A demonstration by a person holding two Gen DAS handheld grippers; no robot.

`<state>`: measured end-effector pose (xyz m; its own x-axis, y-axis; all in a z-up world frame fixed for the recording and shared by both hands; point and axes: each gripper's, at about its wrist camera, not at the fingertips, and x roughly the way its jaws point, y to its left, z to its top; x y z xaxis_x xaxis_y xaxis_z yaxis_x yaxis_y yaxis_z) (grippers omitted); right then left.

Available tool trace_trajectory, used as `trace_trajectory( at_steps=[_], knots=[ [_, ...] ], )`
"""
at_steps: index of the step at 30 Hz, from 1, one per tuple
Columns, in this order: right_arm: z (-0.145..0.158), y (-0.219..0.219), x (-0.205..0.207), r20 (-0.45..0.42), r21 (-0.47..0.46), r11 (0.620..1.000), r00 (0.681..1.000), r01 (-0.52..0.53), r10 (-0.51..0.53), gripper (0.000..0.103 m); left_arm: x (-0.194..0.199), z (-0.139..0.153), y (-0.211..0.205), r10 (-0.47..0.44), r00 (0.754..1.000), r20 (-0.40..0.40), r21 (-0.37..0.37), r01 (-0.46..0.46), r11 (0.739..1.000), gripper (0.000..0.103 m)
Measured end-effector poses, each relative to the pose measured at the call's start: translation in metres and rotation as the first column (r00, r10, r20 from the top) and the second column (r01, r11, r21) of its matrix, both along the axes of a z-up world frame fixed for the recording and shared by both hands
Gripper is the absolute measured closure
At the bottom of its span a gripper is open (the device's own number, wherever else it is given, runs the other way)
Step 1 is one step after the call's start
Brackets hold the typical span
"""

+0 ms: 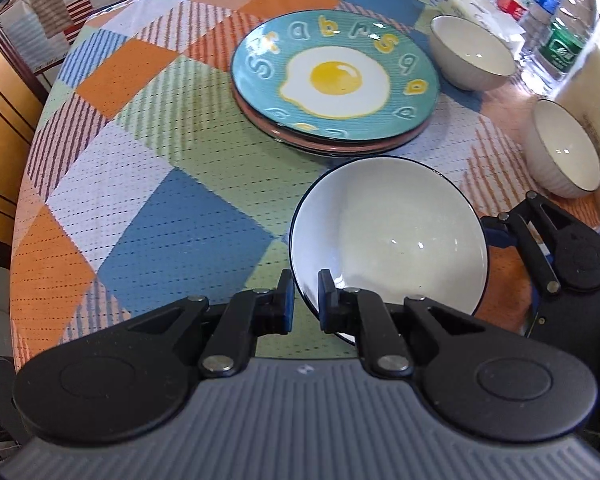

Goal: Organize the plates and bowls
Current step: 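Slide the held bowl beside the plate stack and open the right gripper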

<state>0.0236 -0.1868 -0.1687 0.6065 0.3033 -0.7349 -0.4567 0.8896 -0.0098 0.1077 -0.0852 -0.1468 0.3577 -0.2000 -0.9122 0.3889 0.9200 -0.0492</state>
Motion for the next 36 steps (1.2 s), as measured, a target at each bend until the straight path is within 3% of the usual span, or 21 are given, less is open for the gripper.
trace_trajectory(
  at_steps=[4,7,11,13,17,25,32,36],
  knots=[
    [-0.009,0.008,0.011,-0.018,-0.007,1.000,1.000,-0.012,0.012,0.004,0.008,-0.013,0.004,0.019,1.000,-0.013,0.014,-0.019,1.000,0.091],
    [-0.011,0.013,0.009,0.020,-0.038,0.999,0.999,-0.030,0.030,0.004,0.010,-0.015,0.006,0.026,0.999,-0.021,0.009,-0.026,1.000,0.088],
    [-0.006,0.011,0.012,-0.042,-0.049,0.999,0.999,-0.017,0.015,0.004,0.006,-0.007,0.005,0.020,0.999,-0.028,0.004,-0.020,1.000,0.086],
    [-0.001,0.009,0.008,-0.060,-0.077,0.997,0.998,-0.004,0.000,0.004,0.002,0.002,0.002,0.005,1.000,-0.017,0.024,-0.004,1.000,0.074],
    [0.018,-0.001,-0.007,-0.043,-0.114,0.994,0.999,0.002,-0.007,0.004,-0.007,0.024,-0.006,-0.045,0.999,0.000,0.054,0.045,0.998,0.065],
    [0.076,-0.043,-0.029,0.001,-0.036,0.995,0.995,0.098,-0.098,0.004,-0.027,0.069,-0.026,-0.150,0.988,0.033,0.056,0.148,0.987,0.061],
    [0.122,-0.095,-0.042,-0.045,0.115,0.970,0.977,0.214,-0.210,0.004,-0.034,0.098,-0.039,-0.186,0.982,0.040,0.011,0.185,0.983,0.060],
    [0.137,-0.116,-0.049,-0.057,0.154,0.949,0.961,0.276,-0.270,0.004,-0.037,0.108,-0.053,-0.223,0.973,0.058,0.022,0.222,0.975,0.060]
  ],
)
